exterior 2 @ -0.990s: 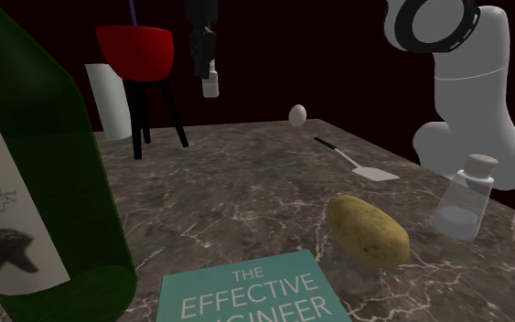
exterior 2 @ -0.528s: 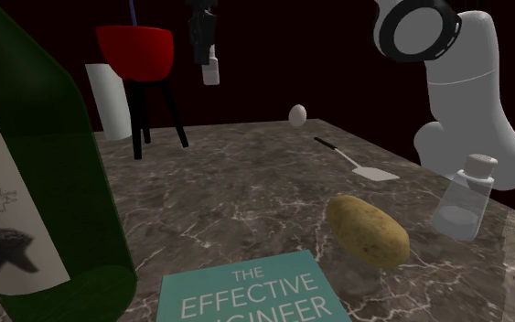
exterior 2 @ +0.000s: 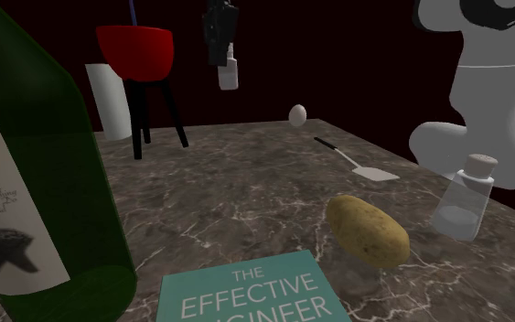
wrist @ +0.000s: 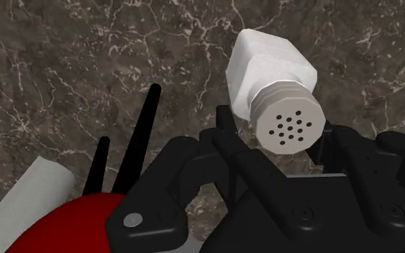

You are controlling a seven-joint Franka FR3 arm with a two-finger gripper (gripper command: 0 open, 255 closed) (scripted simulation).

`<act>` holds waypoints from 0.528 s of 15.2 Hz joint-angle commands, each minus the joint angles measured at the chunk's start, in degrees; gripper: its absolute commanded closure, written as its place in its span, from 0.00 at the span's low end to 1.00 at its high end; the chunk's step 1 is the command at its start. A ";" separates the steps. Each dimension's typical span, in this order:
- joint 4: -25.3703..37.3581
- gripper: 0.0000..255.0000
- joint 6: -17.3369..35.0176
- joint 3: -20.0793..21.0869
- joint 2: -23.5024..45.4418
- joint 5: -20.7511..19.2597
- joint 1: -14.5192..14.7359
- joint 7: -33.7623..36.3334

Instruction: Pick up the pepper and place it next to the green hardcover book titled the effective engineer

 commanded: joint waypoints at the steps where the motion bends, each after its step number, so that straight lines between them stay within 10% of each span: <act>1: -3.85 1.00 0.52 1.40 -3.66 -1.79 2.16 3.20; 8: -14.53 1.00 2.19 7.39 -13.10 -5.40 7.29 13.89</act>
